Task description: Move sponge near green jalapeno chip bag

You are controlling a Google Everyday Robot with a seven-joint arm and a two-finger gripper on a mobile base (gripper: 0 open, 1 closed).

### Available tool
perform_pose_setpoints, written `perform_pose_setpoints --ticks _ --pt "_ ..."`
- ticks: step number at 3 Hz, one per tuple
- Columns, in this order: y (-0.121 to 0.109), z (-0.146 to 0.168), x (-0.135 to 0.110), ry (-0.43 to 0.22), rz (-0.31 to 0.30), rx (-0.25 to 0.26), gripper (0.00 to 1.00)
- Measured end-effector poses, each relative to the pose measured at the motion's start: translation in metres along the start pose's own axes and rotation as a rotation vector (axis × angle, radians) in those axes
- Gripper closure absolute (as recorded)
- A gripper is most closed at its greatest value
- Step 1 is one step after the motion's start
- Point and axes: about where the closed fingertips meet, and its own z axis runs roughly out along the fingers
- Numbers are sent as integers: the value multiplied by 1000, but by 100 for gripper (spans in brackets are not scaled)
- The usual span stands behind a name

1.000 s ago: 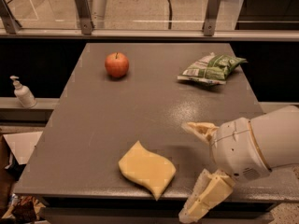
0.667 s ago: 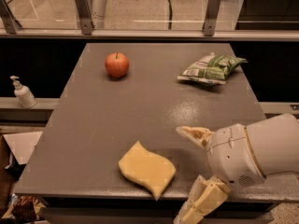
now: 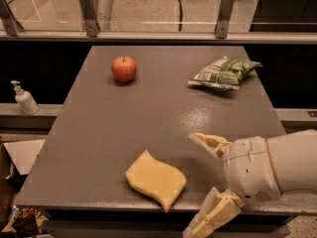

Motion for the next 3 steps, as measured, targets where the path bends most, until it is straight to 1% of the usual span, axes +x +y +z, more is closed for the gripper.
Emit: perform_pose_setpoints --ticks 1,2,3 --pt "0 12 -1 -80 9 37 0" --pt "-2 23 -5 -135 5 71 0" --pt "-2 34 -5 -158 6 83 18"
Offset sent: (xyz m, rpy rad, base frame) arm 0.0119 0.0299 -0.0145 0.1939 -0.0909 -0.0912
